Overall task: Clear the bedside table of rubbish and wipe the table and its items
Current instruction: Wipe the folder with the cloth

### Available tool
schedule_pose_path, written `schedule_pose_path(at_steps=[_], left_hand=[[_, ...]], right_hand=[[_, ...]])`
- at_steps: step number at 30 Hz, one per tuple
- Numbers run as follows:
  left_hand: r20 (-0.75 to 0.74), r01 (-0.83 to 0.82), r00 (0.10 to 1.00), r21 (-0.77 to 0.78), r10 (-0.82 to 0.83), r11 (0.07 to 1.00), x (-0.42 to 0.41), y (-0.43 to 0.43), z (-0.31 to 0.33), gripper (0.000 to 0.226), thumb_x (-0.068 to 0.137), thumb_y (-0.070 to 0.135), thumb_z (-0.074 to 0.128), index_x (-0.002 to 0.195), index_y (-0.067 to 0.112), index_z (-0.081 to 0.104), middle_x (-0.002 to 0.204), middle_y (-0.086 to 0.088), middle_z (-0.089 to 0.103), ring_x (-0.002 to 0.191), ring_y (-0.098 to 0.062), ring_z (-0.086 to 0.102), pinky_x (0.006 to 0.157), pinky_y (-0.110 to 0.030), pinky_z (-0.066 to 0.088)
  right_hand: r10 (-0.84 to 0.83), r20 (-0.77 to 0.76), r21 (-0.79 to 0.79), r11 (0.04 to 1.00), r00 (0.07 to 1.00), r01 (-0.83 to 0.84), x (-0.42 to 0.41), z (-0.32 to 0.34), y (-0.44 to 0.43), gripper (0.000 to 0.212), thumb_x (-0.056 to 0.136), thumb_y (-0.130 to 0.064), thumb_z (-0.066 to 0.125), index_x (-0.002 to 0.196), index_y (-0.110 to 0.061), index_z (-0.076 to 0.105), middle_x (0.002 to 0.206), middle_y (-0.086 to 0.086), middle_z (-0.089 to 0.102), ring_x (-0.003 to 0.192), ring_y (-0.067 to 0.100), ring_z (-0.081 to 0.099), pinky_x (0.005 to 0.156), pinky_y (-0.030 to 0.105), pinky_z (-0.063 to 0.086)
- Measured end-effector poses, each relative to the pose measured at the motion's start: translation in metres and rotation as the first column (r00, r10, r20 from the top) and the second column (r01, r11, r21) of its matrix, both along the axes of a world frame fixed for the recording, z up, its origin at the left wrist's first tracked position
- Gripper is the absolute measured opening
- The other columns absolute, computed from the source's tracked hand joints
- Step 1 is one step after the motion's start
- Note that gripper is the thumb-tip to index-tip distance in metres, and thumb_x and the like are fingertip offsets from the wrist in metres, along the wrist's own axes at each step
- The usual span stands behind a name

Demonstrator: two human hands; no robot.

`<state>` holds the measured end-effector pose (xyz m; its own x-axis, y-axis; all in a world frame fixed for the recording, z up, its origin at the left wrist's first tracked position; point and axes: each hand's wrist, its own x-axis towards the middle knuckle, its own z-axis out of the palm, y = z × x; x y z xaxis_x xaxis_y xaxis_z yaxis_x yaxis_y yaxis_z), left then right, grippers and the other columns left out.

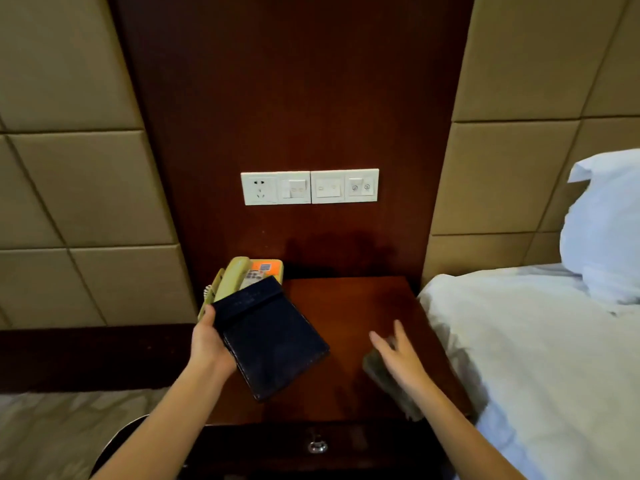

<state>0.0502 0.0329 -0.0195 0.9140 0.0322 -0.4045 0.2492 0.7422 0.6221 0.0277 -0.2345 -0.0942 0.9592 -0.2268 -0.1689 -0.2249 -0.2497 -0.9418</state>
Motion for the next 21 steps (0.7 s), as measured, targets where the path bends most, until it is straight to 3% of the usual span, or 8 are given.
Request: schedule_pose_path(at_steps=[2, 4, 6, 9, 12, 15, 17, 21], left_hand=[[-0.031, 0.033, 0.999, 0.033, -0.032, 0.999, 0.011, -0.023, -0.005, 0.053, 0.100, 0.047, 0.027, 0.138, 0.014, 0.043, 0.142, -0.019, 0.045, 0.122, -0.035, 0.047, 0.093, -0.042, 0.033], [-0.071, 0.083, 0.994, 0.059, -0.079, 0.995, 0.027, -0.047, -0.010, 0.055, 0.100, 0.047, 0.026, 0.139, 0.012, 0.043, 0.142, -0.021, 0.044, 0.130, -0.036, 0.041, 0.093, -0.043, 0.033], [-0.094, 0.153, 0.985, 0.074, -0.146, 0.986, 0.044, -0.070, -0.016, 0.057, 0.099, 0.050, 0.027, 0.136, 0.011, 0.046, 0.139, -0.022, 0.046, 0.128, -0.037, 0.043, 0.093, -0.044, 0.033], [-0.089, 0.264, 0.962, 0.082, -0.257, 0.961, 0.072, -0.102, -0.033, 0.060, 0.097, 0.054, 0.030, 0.133, 0.009, 0.049, 0.133, -0.023, 0.051, 0.114, -0.038, 0.051, 0.094, -0.046, 0.034], [-0.116, 0.396, 0.917, 0.149, -0.382, 0.906, 0.095, -0.127, -0.049, 0.060, 0.097, 0.054, 0.031, 0.133, 0.010, 0.049, 0.134, -0.020, 0.051, 0.123, -0.036, 0.047, 0.094, -0.045, 0.036], [-0.206, 0.492, 0.871, 0.322, -0.447, 0.809, 0.110, -0.142, -0.064, 0.055, 0.100, 0.041, 0.037, 0.144, 0.009, 0.034, 0.147, -0.015, 0.039, 0.135, -0.031, 0.036, 0.105, -0.044, 0.033], [-0.256, 0.514, 0.857, 0.384, -0.447, 0.767, 0.117, -0.146, -0.075, 0.053, 0.101, 0.032, 0.040, 0.146, 0.007, 0.028, 0.148, -0.017, 0.035, 0.136, -0.030, 0.036, 0.107, -0.044, 0.033], [-0.248, 0.479, 0.878, 0.444, -0.410, 0.758, 0.128, -0.151, -0.101, 0.041, 0.102, 0.021, 0.036, 0.139, 0.002, 0.039, 0.141, -0.020, 0.044, 0.129, -0.031, 0.045, 0.099, -0.039, 0.041]], right_hand=[[0.093, -0.071, 0.054, 0.995, 0.993, -0.090, 0.006, 0.006, 0.006, 0.063, 0.090, -0.056, 0.047, 0.138, -0.016, 0.042, 0.139, 0.001, 0.047, 0.133, 0.022, 0.042, 0.112, 0.037, 0.032], [0.141, -0.136, 0.149, 0.981, 0.981, -0.121, 0.010, 0.012, 0.006, 0.054, 0.088, -0.061, 0.043, 0.115, -0.016, 0.058, 0.111, 0.005, 0.067, 0.105, 0.024, 0.065, 0.096, 0.039, 0.049], [0.214, -0.169, 0.276, 0.947, 0.962, -0.162, 0.012, 0.014, -0.001, 0.038, 0.093, -0.049, 0.050, 0.108, -0.015, 0.058, 0.088, 0.010, 0.072, 0.076, 0.025, 0.070, 0.074, 0.035, 0.059], [0.193, -0.179, 0.332, 0.935, 0.965, -0.126, 0.021, 0.003, -0.025, 0.016, 0.097, -0.024, 0.054, 0.098, -0.008, 0.057, 0.069, 0.011, 0.069, 0.050, 0.017, 0.061, 0.054, 0.030, 0.053], [0.060, -0.181, 0.399, 0.917, 0.982, 0.017, 0.035, -0.014, -0.048, 0.015, 0.099, -0.017, 0.049, 0.090, -0.007, 0.056, 0.063, 0.010, 0.059, 0.048, 0.016, 0.056, 0.050, 0.028, 0.048], [-0.117, -0.156, 0.414, 0.894, 0.981, 0.173, 0.049, -0.028, -0.070, 0.017, 0.101, -0.014, 0.044, 0.091, -0.004, 0.052, 0.061, 0.012, 0.053, 0.052, 0.019, 0.055, 0.048, 0.027, 0.048], [-0.215, -0.174, 0.370, 0.890, 0.961, 0.266, 0.063, -0.035, -0.082, 0.013, 0.102, -0.013, 0.040, 0.098, -0.003, 0.047, 0.065, 0.016, 0.053, 0.054, 0.021, 0.056, 0.044, 0.025, 0.050], [-0.364, -0.257, 0.380, 0.814, 0.895, 0.439, 0.095, -0.048, -0.095, 0.014, 0.103, -0.011, 0.035, 0.116, -0.009, 0.041, 0.076, 0.019, 0.054, 0.064, 0.025, 0.059, 0.039, 0.024, 0.051]])
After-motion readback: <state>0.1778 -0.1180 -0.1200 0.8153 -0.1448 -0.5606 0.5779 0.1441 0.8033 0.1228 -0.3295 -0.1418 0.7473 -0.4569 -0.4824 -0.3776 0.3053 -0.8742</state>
